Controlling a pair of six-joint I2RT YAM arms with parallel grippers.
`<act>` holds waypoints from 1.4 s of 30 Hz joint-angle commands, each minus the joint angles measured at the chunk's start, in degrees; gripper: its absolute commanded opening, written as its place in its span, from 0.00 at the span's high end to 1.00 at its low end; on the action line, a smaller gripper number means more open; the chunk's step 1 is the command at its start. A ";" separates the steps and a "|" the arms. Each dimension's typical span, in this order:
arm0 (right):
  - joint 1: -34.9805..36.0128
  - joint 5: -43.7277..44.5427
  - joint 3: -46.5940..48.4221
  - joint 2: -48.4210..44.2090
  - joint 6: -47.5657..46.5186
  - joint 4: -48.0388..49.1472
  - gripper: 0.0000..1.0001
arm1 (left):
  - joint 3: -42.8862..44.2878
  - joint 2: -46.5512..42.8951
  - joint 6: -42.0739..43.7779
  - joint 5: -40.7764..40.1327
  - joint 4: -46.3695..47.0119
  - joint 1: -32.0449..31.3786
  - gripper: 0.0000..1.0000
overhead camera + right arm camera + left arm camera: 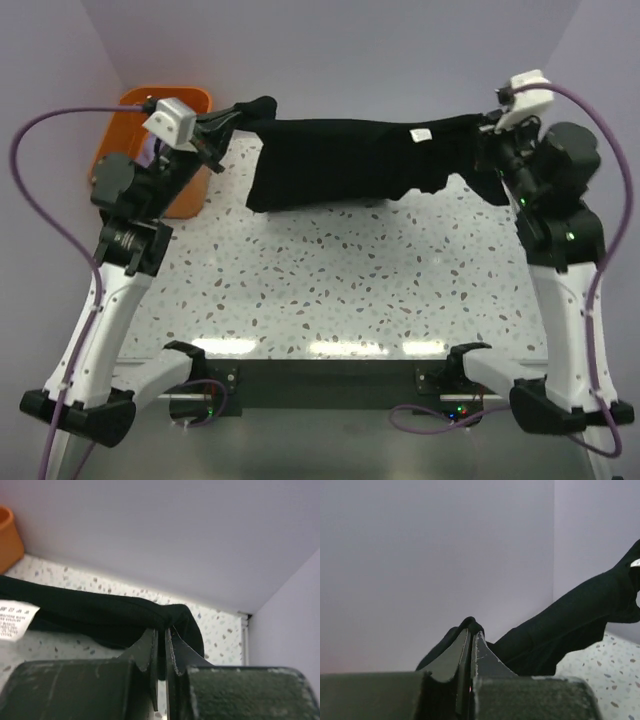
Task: Fold and stack the t-shirts
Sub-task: Flatten the tshirt out
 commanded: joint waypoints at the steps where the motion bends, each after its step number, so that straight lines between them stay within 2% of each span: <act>1: -0.81 13.94 0.49 -9.38 1.43 8.96 1.00 | -0.57 -7.47 -0.15 -2.86 7.57 0.67 1.00; 5: -0.81 16.60 5.57 -12.05 0.99 12.22 1.00 | 1.00 -10.82 -2.60 1.35 7.75 0.67 1.00; 10: -0.81 15.64 10.60 -8.54 -0.15 14.59 1.00 | 5.66 -9.07 -6.12 -0.74 7.57 0.67 1.00; 16: -0.72 10.81 2.36 -0.20 -5.76 23.53 1.00 | 8.57 -0.03 -3.85 -11.28 0.81 0.67 1.00; 20: -0.81 7.82 0.14 10.95 -7.88 30.48 1.00 | 7.60 10.75 -2.09 -19.00 -5.76 0.59 1.00; 21: -0.72 7.03 1.36 18.55 -8.32 31.28 1.00 | 7.51 13.23 -2.34 -21.63 -6.40 0.67 0.90; 22: -0.11 7.11 6.42 22.80 -9.02 31.81 0.84 | 7.60 15.87 -2.43 -25.92 -7.19 0.85 0.81; 23: 0.42 7.63 10.65 27.46 -9.55 30.86 0.68 | 8.03 21.81 -2.26 -27.45 -7.72 1.02 0.67; 24: 1.29 8.77 16.26 38.29 -10.34 28.07 0.56 | 10.56 24.83 -2.26 -28.42 -8.51 1.98 0.63; 25: 1.48 11.82 29.89 43.01 -10.17 20.29 0.41 | 12.15 27.73 -2.17 -28.95 -9.30 2.69 0.56; 26: 1.39 13.16 38.03 48.54 -9.73 15.08 0.17 | 14.08 32.55 -3.48 -30.00 -12.00 3.74 0.48; 27: 1.30 13.87 45.77 52.60 -9.30 9.81 0.12 | 18.63 34.60 -4.53 -29.66 -13.86 4.97 0.32; 28: 1.39 14.14 56.98 58.38 -9.90 1.49 0.06 | 20.94 36.27 -5.59 -27.31 -17.10 7.76 0.22; 29: 1.48 14.31 59.36 59.14 -10.52 -1.38 0.03 | 22.70 38.29 -5.95 -27.03 -18.26 8.84 0.10; 30: 1.39 13.97 59.12 58.62 -11.04 -3.32 0.01 | 24.28 38.66 -6.04 -26.33 -18.62 10.85 0.07; 33: 1.30 10.46 37.04 44.95 -13.07 -0.98 0.01 | 22.99 38.40 -2.62 -22.20 -18.71 12.45 0.02; 34: 1.30 8.97 25.05 41.16 -13.77 0.60 0.01 | 22.28 38.05 -0.87 -20.54 -18.62 12.45 0.02; 35: 1.39 7.48 20.49 34.69 -14.21 -0.17 0.01 | 21.41 37.52 2.54 -16.86 -19.41 12.45 0.00; 38: 1.48 2.99 8.43 27.27 -14.12 -7.27 0.01 | 17.98 37.51 8.36 -9.63 -22.48 12.19 0.00; 42: 0.96 5.16 -2.65 23.64 -14.48 -11.42 0.01 | 16.13 40.06 11.63 -3.74 -27.05 11.58 0.00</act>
